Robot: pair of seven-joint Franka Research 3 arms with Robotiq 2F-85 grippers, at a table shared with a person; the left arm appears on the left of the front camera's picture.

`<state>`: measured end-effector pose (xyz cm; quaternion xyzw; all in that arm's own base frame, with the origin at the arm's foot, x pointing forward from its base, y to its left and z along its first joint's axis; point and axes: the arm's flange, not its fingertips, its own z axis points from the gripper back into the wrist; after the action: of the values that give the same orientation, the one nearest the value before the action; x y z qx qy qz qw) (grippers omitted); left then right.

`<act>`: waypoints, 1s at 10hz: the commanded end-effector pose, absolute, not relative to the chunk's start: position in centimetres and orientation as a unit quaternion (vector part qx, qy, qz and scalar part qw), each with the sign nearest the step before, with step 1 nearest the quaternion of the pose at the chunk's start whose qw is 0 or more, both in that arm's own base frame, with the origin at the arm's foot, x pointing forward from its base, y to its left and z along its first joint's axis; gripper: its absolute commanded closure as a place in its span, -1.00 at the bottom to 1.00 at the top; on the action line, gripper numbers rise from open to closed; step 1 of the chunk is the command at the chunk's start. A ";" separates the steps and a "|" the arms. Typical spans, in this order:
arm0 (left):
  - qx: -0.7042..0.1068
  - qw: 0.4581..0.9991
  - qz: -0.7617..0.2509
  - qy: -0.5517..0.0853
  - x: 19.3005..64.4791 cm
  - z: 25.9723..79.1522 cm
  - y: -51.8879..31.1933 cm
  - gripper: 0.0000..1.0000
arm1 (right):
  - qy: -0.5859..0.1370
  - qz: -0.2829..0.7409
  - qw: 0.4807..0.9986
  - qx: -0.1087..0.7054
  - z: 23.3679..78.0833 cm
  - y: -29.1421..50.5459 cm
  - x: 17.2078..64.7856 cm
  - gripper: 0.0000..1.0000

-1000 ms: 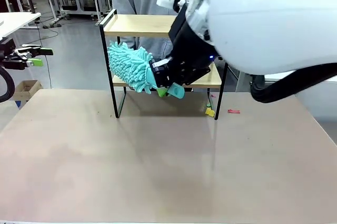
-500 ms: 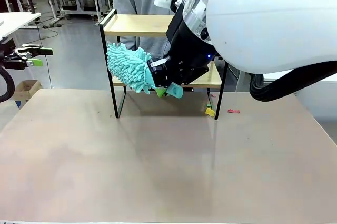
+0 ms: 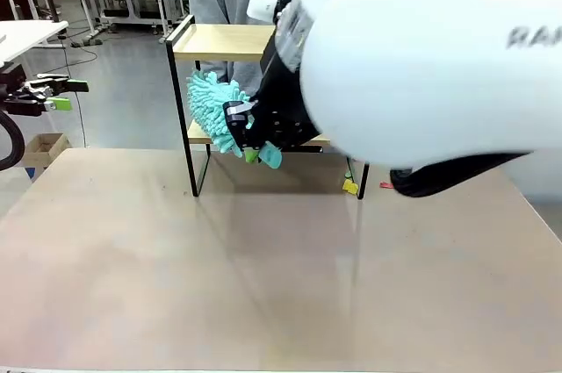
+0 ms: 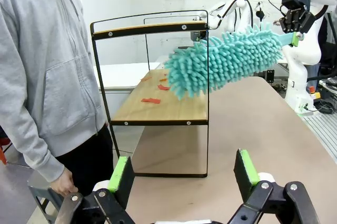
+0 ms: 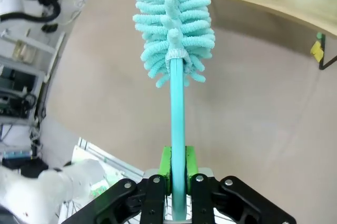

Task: Clean the shelf.
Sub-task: Clean the specific section of the Shelf indicated by the human with the Duster.

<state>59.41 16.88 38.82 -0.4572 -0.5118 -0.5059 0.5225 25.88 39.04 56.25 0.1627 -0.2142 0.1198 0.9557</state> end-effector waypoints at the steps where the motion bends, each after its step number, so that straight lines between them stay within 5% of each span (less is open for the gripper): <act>1: -0.453 0.519 -0.514 -0.511 59.3 39.0 16.9 -1.00 | -0.252 0.055 0.957 0.131 56.3 41.9 27.4 0.74; 10: -0.453 0.519 -0.514 -0.511 59.3 39.0 16.9 -1.00 | -0.291 0.006 0.947 0.138 55.0 48.8 34.5 0.74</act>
<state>59.40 16.89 38.80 -0.4573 -0.5118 -0.5058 0.5226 34.25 46.75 54.14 0.1277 -0.2820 0.0179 0.9507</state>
